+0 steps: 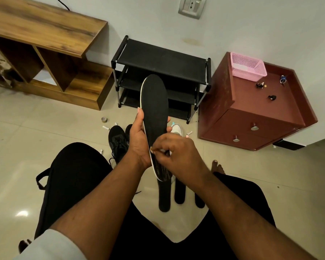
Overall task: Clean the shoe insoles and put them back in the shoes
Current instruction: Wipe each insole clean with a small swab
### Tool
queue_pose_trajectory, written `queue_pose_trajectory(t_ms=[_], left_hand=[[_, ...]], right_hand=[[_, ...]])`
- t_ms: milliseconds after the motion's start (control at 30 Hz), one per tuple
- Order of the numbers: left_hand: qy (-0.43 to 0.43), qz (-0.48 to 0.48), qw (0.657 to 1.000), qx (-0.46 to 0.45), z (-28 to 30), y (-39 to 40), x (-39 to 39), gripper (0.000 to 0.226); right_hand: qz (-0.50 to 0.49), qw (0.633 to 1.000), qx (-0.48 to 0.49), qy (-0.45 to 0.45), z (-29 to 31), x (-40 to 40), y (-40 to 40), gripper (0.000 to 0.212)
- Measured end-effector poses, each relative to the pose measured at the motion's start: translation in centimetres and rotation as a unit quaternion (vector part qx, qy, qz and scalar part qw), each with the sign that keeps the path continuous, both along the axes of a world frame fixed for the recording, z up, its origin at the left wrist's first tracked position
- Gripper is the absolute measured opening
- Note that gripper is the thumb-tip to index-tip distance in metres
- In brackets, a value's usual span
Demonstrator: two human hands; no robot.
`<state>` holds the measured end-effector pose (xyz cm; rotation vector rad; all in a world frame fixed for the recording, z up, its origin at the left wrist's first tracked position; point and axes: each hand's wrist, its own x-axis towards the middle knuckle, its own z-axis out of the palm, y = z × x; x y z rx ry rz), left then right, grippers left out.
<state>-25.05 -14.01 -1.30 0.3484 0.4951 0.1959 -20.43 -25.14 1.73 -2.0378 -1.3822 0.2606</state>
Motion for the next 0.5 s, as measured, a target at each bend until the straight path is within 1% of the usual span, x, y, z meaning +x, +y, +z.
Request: queue_pose_trajectory(t_ms=[100, 267, 400, 500], left_hand=[[0.001, -0.011, 1.000, -0.017, -0.2, 0.2, 0.0, 0.086], [0.029, 0.002, 0.999, 0.019, -0.5, -0.4, 0.0, 0.080], [0.030, -0.003, 1.000, 0.000, -0.5, 0.2, 0.0, 0.082], [0.015, -0.043, 0.999, -0.006, -0.4, 0.4, 0.2, 0.086]], right_hand=[[0.042, 0.999, -0.014, -0.024, -0.1, -0.3, -0.8, 0.013], [0.054, 0.997, 0.009, -0.052, 0.6, 1.3, 0.9, 0.012], [0.081, 0.995, 0.002, -0.061, 0.5, 1.1, 0.7, 0.013], [0.111, 0.993, -0.011, -0.050, -0.4, 0.3, -1.1, 0.013]])
